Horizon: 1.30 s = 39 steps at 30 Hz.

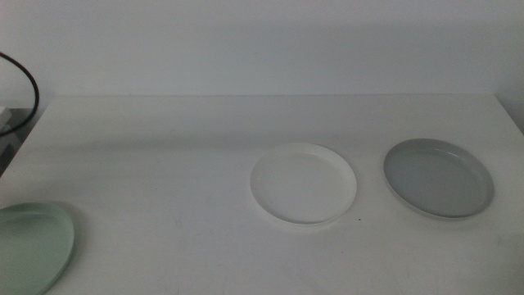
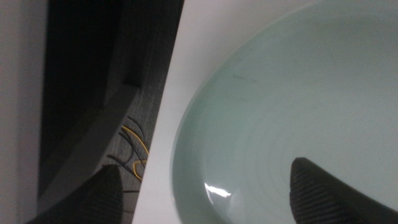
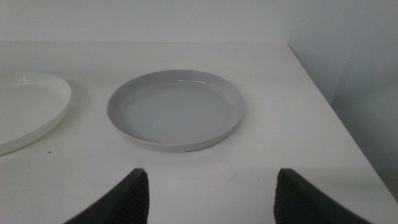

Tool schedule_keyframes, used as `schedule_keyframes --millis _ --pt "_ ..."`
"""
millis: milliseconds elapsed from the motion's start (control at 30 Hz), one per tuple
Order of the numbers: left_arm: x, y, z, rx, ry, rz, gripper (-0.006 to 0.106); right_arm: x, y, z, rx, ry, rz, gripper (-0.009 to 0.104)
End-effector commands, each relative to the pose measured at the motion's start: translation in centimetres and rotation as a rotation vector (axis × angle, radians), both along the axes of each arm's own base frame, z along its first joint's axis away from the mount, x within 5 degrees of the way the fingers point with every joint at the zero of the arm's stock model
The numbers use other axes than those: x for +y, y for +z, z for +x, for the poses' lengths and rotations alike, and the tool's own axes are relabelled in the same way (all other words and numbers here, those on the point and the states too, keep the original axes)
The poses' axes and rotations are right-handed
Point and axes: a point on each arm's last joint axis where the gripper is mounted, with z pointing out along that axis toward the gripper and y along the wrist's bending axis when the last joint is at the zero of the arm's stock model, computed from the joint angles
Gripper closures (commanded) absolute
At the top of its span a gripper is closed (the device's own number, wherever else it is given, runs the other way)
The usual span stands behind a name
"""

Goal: Stack the three bowls on top of each other.

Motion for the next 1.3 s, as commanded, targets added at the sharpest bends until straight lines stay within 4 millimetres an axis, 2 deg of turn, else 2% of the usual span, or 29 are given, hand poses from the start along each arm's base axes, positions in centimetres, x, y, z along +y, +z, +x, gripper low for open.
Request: schedule_keyframes --millis 0,167,300,533,633,733,867,1067,1167,1267 --pt "0.2 0.9 0.3 -0.04 0.003 0.012 0.019 0.0 1.1 -0.1 -0.115 -0.004 -0.023 0.041" --pt "0.4 -1.4 0.8 0.009 0.007 -0.02 0.031 0.0 1.1 -0.1 -0.115 -0.004 -0.023 0.041" --pt "0.3 -2.3 0.8 0.037 0.023 -0.053 0.048 0.0 1.1 -0.1 -0.115 -0.004 -0.023 0.041" --pt "0.3 -2.5 0.6 0.072 0.032 -0.064 0.104 0.0 1.1 -0.1 -0.115 -0.004 -0.023 0.041" --pt "0.2 -2.1 0.6 0.091 0.059 -0.076 0.105 0.0 1.1 -0.1 -0.115 -0.004 -0.023 0.041" --pt "-0.9 -0.2 1.2 0.089 0.081 -0.098 0.105 0.0 1.1 -0.1 -0.115 -0.004 -0.023 0.041" --pt "-5.0 4.2 3.5 -0.025 0.01 -0.127 0.105 0.0 1.1 -0.1 -0.115 -0.004 -0.023 0.041" --pt "-14.2 10.7 7.1 -0.256 -0.085 -0.238 0.105 0.0 1.1 -0.1 -0.115 -0.004 -0.023 0.041" --pt "-19.2 12.7 8.3 -0.313 -0.158 -0.258 0.105 0.0 1.1 -0.1 -0.115 -0.004 -0.023 0.041" --pt "-24.4 13.8 9.2 -0.345 -0.225 -0.283 0.105 0.0 1.1 -0.1 -0.115 -0.004 -0.023 0.041"
